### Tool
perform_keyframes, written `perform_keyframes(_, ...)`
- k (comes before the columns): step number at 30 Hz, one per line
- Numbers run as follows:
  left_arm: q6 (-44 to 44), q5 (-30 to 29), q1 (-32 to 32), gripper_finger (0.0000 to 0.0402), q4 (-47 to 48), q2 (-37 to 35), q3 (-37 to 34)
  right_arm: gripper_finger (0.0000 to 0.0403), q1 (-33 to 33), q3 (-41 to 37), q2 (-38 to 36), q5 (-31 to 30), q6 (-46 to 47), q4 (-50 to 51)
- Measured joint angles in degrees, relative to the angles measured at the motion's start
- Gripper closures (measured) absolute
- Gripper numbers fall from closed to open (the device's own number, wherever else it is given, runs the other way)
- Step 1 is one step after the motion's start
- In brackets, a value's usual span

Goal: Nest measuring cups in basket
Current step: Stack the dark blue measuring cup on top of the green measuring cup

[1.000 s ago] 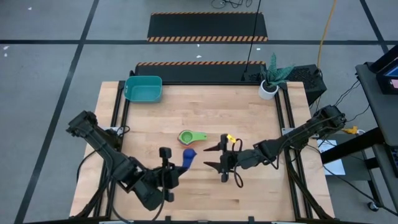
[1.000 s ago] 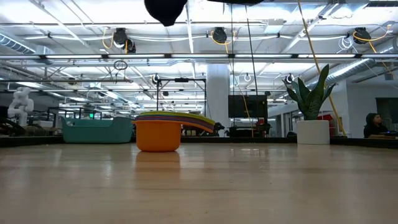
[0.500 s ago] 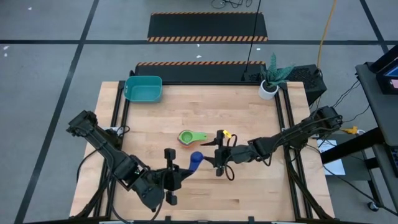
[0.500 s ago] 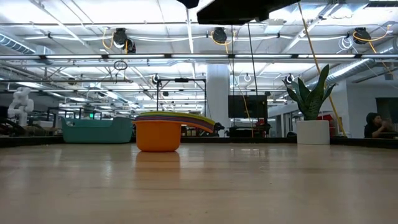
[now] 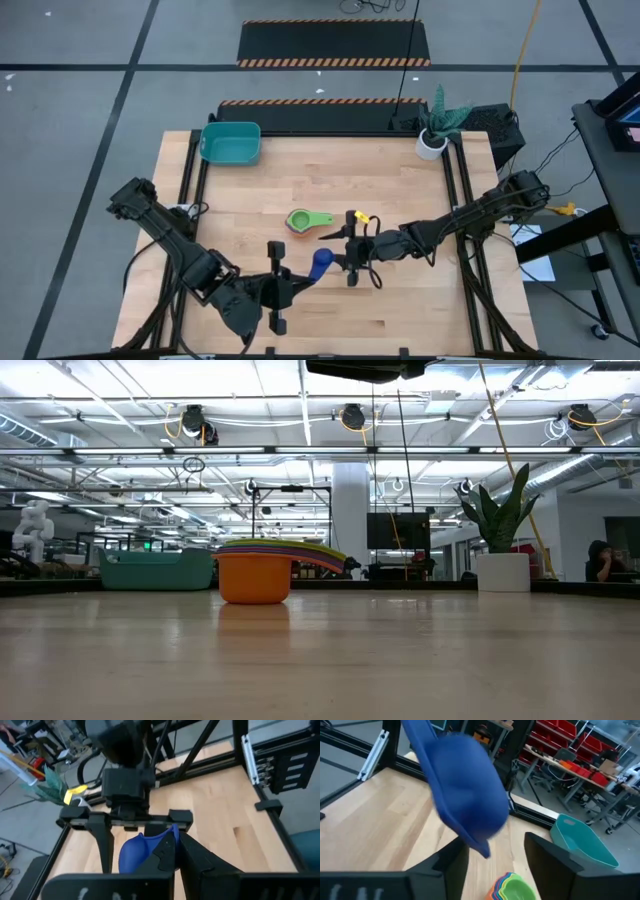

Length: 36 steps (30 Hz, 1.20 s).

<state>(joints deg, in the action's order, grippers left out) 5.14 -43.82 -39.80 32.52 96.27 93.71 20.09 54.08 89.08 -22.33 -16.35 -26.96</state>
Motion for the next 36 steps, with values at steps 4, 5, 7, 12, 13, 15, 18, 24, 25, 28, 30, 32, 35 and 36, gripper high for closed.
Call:
perform_keyframes(4,-0.7,-0.1,-0.5,0.0388,-1.0,0.0,0.0,0.0254,0.2,0.0,0.0,0.1,-0.5,-0.4)
perform_keyframes(5,-1.1,-0.1,-0.5,0.0390,-1.1,0.0,0.0,0.0262,0.3,0.0,0.0,0.1,-0.8,-0.6)
perform_keyframes(7,-1.5,-0.2,-0.5,0.0395,-1.1,0.0,0.0,0.0276,0.7,0.0,0.0,0.1,-1.4,-1.4)
perform_keyframes(12,-1.5,-0.3,-0.5,0.0387,-1.1,0.0,0.0,0.0310,1.8,0.0,0.0,0.1,-3.4,-2.0)
perform_keyframes(13,-1.5,-0.3,-0.5,0.0388,-1.1,0.0,0.0,0.0317,1.9,0.0,0.0,0.1,-3.9,-2.0)
perform_keyframes(15,-2.0,-0.3,-0.5,0.0394,-1.1,0.0,0.0,0.0332,2.1,0.0,0.0,0.1,-4.5,-2.0)
perform_keyframes(18,-3.2,-0.3,-0.5,0.0394,-1.1,0.0,0.0,0.0358,2.1,0.0,0.0,0.1,-5.0,-2.0)
perform_keyframes(24,-4.2,-0.4,-0.5,0.0378,-1.2,0.0,0.0,0.0396,2.2,0.0,0.0,0.1,-5.8,-1.6)
perform_keyframes(25,-4.8,-0.4,-0.5,0.0378,-1.1,0.0,0.0,0.0394,2.2,0.0,0.0,0.2,-5.8,-1.6)
perform_keyframes(28,-5.5,-1.9,-0.5,0.0373,-1.1,0.0,0.0,0.0394,2.2,0.0,0.0,0.1,-5.8,-1.8)
perform_keyframes(30,-5.4,-2.8,-0.5,0.0358,-0.9,0.0,0.0,0.0398,2.2,0.0,0.0,0.2,-5.8,-2.0)
perform_keyframes(32,-5.5,-3.1,-0.5,0.0330,-0.9,0.0,0.0,0.0400,2.2,0.0,0.0,0.3,-5.8,-2.0)
perform_keyframes(35,-4.9,-5.0,-0.7,0.0274,-0.9,0.0,0.0,0.0401,2.2,0.0,0.0,0.3,-5.8,-2.0)
perform_keyframes(36,-4.5,-6.1,-0.8,0.0254,-0.9,0.0,0.0,0.0401,2.2,0.0,-0.1,0.3,-5.8,-2.0)
